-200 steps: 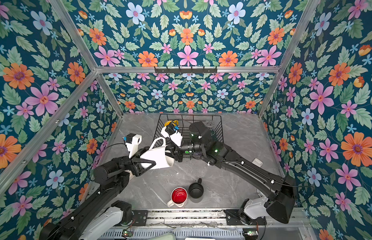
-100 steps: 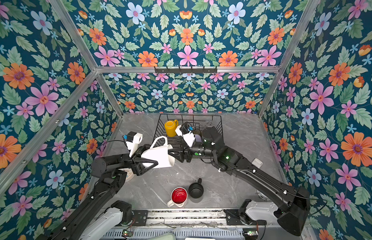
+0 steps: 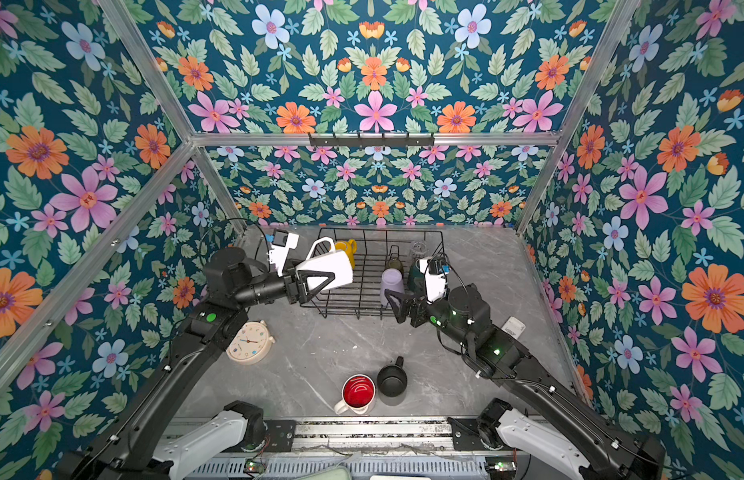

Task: Load the cups into the dish rack
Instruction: 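Open the right gripper and withdraw it while the left carries the white mug, then lower the white mug upside down into the rack beside the yellow mug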

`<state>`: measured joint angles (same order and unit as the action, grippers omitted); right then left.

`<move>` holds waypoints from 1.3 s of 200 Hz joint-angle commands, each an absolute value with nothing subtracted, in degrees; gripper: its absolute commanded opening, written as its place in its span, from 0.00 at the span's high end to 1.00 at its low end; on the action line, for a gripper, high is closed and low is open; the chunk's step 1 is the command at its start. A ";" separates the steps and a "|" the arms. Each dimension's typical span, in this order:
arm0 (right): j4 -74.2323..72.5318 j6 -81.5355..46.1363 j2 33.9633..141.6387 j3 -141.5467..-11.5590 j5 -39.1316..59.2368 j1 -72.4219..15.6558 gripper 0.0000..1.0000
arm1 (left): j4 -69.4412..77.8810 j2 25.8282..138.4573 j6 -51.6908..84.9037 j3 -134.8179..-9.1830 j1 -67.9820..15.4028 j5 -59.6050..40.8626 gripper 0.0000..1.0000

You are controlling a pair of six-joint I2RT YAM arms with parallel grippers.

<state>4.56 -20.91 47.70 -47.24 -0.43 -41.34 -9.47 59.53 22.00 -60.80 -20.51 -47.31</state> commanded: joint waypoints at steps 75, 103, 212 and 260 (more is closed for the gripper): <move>25.16 -29.27 43.95 -46.78 -12.51 -40.43 0.04 | -28.28 80.98 15.28 -81.73 -24.00 -25.33 1.00; 26.25 -29.27 43.73 -46.19 -12.47 -40.34 0.04 | -33.05 88.15 13.85 -89.15 -27.86 -17.16 1.00; 28.40 -32.56 36.80 -40.38 -9.91 -40.34 0.04 | -48.16 113.91 9.34 -114.86 -36.93 6.97 1.00; 29.95 -35.43 32.49 -37.42 -8.04 -40.35 0.05 | -48.10 120.37 8.46 -118.62 -38.06 9.83 1.00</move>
<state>28.77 -32.91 33.91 -38.33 -9.13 -40.32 -49.36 118.58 9.02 -116.77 -38.22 7.20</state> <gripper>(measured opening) 0.956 0.800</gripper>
